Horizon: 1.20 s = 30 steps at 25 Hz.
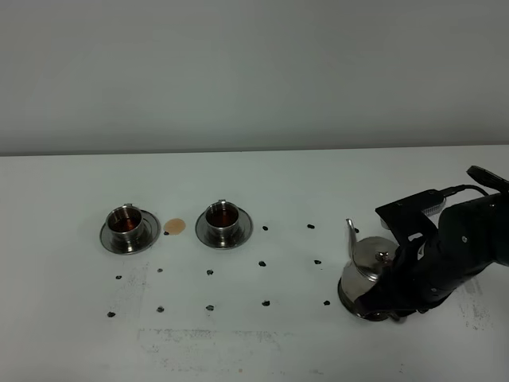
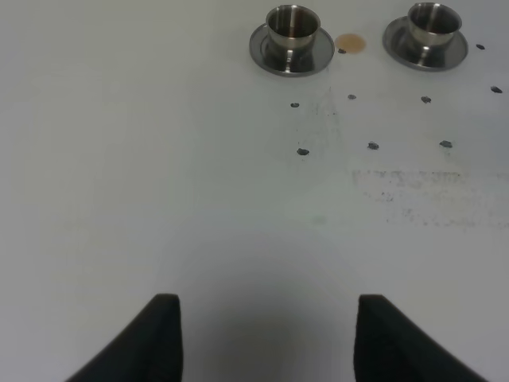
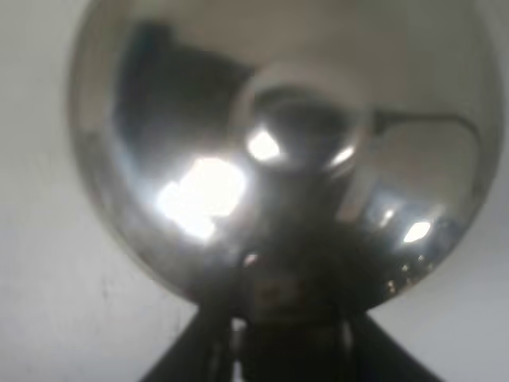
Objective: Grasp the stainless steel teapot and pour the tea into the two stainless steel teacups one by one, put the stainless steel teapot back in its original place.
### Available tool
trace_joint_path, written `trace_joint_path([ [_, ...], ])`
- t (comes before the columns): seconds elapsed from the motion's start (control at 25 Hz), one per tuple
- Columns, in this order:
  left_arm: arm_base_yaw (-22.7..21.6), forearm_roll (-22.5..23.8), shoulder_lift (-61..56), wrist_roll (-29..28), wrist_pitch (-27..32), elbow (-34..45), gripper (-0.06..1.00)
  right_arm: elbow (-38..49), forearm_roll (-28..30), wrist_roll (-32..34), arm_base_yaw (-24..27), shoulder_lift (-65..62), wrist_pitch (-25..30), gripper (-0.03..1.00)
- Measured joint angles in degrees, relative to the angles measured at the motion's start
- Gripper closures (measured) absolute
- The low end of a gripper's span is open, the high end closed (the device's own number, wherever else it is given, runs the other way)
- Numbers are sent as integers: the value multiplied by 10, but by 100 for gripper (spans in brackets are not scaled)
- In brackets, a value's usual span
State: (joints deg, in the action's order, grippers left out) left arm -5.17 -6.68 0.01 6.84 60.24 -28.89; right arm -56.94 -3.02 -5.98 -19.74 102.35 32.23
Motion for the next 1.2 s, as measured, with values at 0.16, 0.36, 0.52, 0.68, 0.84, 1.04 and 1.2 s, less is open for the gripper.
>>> trace_joint_path([
  [0.16,0,0,0,0,0,0,41,0,0,1,0,0,-4,48],
  [0.36,0,0,0,0,0,0,41,0,-1,9,0,0,-9,41],
  [0.52,0,0,0,0,0,0,41,0,-1,9,0,-9,-9,41],
  [0.68,0,0,0,0,0,0,41,0,-1,9,14,-50,-1,43],
  [0.84,0,0,0,0,0,0,41,0,17,21,45,-105,31,44],
  [1.04,0,0,0,0,0,0,41,0,66,69,87,-197,83,44],
  [1.2,0,0,0,0,0,0,41,0,105,96,126,-280,142,44],
])
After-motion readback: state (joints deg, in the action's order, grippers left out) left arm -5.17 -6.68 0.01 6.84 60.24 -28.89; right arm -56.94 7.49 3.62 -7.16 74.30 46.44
